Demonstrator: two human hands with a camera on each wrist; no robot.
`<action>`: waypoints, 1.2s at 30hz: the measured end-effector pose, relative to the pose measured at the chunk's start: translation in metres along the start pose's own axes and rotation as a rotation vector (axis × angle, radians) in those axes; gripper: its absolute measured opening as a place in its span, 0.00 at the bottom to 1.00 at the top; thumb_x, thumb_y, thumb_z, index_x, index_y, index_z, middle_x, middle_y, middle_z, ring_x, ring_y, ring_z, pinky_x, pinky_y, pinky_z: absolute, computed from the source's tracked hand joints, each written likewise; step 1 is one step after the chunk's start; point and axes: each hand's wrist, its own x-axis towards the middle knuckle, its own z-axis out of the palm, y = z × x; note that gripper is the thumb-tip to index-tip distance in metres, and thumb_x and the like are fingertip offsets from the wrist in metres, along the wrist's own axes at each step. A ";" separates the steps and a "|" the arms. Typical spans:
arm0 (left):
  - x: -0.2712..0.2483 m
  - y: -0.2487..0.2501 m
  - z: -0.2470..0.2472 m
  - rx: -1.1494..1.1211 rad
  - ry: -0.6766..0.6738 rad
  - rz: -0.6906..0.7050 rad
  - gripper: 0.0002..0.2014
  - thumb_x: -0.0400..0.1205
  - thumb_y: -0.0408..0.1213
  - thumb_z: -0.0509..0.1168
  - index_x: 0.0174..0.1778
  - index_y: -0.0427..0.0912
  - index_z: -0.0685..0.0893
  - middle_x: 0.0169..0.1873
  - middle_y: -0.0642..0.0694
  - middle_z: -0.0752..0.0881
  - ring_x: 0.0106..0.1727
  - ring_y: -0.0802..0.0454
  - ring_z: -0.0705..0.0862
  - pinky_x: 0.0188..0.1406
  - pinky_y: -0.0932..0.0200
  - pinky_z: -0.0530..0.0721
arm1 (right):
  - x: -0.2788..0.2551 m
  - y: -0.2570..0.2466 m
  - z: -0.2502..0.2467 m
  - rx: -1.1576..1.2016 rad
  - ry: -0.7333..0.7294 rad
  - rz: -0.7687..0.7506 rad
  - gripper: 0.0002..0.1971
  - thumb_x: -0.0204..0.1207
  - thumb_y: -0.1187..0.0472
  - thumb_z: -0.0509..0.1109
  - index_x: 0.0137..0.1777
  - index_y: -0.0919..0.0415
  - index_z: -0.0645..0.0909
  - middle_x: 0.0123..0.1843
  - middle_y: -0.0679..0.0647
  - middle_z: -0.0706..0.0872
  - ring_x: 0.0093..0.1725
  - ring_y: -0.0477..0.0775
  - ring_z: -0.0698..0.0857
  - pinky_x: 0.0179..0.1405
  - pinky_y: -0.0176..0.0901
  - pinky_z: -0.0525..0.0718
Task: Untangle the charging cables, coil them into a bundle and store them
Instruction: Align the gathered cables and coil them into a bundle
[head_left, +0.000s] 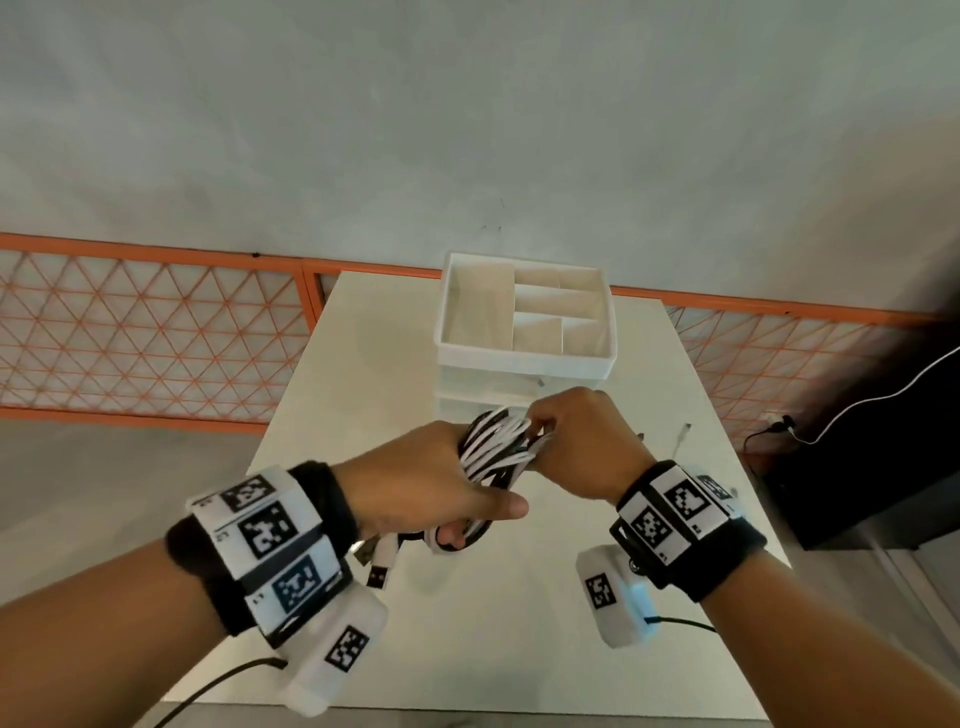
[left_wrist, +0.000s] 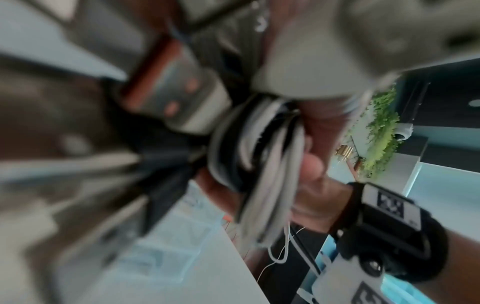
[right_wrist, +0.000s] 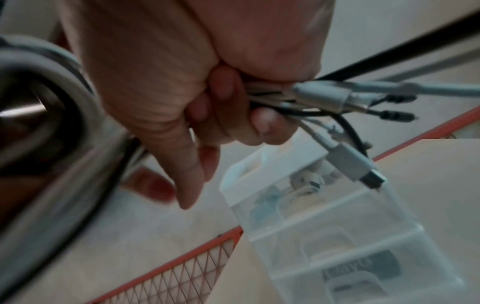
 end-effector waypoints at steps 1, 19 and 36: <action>0.005 -0.004 0.002 0.049 0.038 -0.049 0.15 0.76 0.46 0.76 0.32 0.44 0.80 0.19 0.49 0.83 0.23 0.53 0.79 0.38 0.55 0.83 | 0.001 -0.003 -0.002 -0.005 0.012 0.017 0.18 0.67 0.61 0.79 0.24 0.40 0.76 0.29 0.41 0.82 0.35 0.46 0.80 0.35 0.41 0.79; 0.019 -0.017 -0.009 -0.333 0.444 0.024 0.06 0.82 0.27 0.66 0.42 0.30 0.87 0.34 0.36 0.91 0.37 0.42 0.91 0.47 0.49 0.90 | -0.020 0.006 -0.019 0.347 0.046 0.020 0.14 0.80 0.51 0.75 0.43 0.62 0.83 0.31 0.58 0.84 0.27 0.41 0.82 0.34 0.36 0.80; 0.026 -0.002 0.004 -0.826 0.373 0.009 0.20 0.71 0.54 0.77 0.39 0.37 0.88 0.33 0.38 0.87 0.36 0.43 0.88 0.39 0.54 0.87 | -0.026 -0.042 0.037 0.155 0.322 -0.457 0.14 0.78 0.64 0.53 0.52 0.67 0.79 0.49 0.58 0.79 0.36 0.58 0.80 0.30 0.58 0.82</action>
